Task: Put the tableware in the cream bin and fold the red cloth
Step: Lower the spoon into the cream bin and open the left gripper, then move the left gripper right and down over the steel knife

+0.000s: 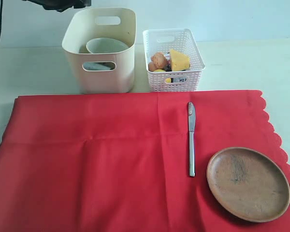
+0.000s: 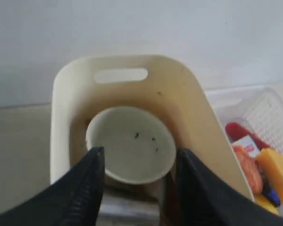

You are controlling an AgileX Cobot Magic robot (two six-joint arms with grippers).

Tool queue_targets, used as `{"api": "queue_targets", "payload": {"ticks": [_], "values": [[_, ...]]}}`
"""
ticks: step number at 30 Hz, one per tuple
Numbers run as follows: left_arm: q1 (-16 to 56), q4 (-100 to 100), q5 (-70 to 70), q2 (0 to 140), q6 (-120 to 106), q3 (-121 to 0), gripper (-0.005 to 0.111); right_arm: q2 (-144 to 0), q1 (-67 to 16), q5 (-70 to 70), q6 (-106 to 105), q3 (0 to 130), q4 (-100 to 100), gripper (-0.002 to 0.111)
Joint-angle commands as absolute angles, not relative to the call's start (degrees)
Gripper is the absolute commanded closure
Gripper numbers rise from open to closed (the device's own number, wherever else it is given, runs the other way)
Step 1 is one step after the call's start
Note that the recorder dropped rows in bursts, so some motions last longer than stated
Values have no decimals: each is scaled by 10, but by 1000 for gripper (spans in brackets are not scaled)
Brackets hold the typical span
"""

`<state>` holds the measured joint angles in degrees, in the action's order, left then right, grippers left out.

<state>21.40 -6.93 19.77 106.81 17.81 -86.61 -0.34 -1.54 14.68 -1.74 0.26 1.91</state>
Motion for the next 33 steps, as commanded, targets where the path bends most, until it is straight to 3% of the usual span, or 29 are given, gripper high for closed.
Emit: {"api": "queue_targets", "payload": {"ticks": [1,13,33], "values": [[216,-71,306,1039,175,-866,60,0,-13,140,-19,0,20,108],[239,-32,489,1006,162,-866,60,0,-13,140,-19,0,20,108],[434,-32,505,1011,171,-866,60,0,-13,140,-19,0,20,108]]}}
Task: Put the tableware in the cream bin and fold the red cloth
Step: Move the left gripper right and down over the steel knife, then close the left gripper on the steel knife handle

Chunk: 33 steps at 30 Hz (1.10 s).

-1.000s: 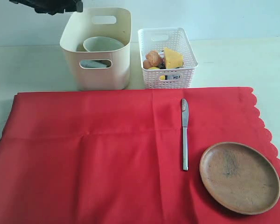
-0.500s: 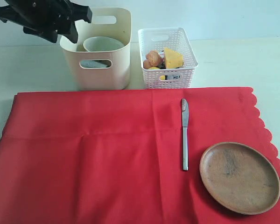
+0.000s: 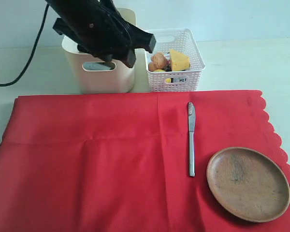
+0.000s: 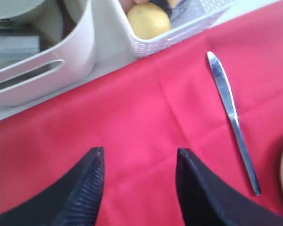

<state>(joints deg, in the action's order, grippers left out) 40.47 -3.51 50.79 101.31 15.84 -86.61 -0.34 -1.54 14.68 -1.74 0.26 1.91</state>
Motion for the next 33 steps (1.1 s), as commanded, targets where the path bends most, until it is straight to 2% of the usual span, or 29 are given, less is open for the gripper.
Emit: {"api": "queue_targets", "payload": {"ticks": [1,15,23,33], "values": [[441,-32,505,1014,171,-866,60,0,-13,140,-19,0,20,108],[520,6,501,1133,217,-866,60,0,-13,140,-19,0,20,108],[520,85,504,1202,190,-911,60,0,-13,140,-19,0,20,108],[520,86,549,1265,189,-995,60,0,-13,140,-19,0,20,108]]}}
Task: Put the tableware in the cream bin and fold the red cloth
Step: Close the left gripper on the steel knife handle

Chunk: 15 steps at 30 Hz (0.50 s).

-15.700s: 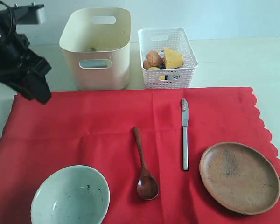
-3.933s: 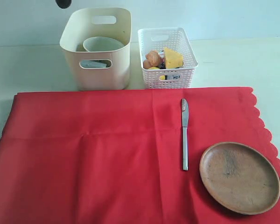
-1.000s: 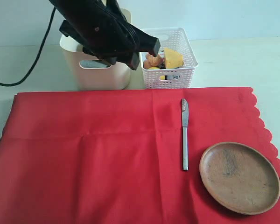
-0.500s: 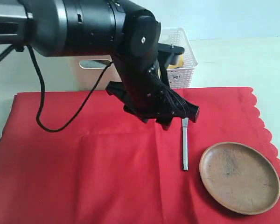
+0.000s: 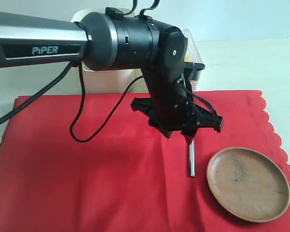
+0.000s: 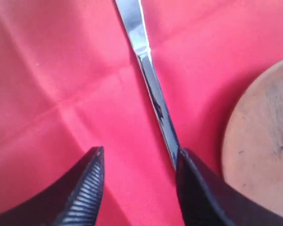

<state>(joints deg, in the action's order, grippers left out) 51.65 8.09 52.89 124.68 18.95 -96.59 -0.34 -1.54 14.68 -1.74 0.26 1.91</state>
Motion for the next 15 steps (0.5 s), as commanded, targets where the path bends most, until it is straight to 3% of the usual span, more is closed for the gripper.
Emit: {"api": "queue_targets", "payload": {"ticks": [1,15], "values": [[520,86,553,1268,189,-1002,60,0,-13,140,-19,0,20,108],[535,103,571,1314,189,-1081,60,0,-13,140,-19,0,20,108]]}}
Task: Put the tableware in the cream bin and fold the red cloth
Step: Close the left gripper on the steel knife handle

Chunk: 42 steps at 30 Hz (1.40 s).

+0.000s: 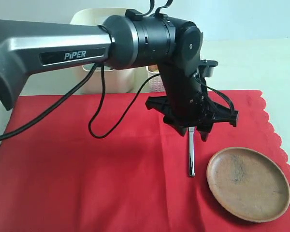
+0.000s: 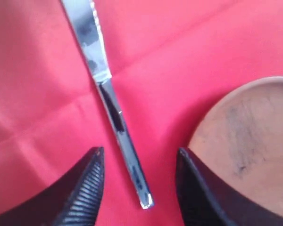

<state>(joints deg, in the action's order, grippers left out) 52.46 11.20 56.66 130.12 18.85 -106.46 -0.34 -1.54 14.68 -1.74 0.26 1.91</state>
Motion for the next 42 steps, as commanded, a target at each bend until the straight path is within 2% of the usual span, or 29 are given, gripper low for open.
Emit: {"api": "queue_targets", "payload": {"ticks": [1,13,42], "values": [[536,101,575,1319,189,-1086,60,0,-13,140,-19,0,20,108],[537,65,598,1370,214,-1092,60,0,-13,140,-19,0,20,108],[541,24,597,1395,243,-1115,60,0,-13,140,-19,0,20,108]]}}
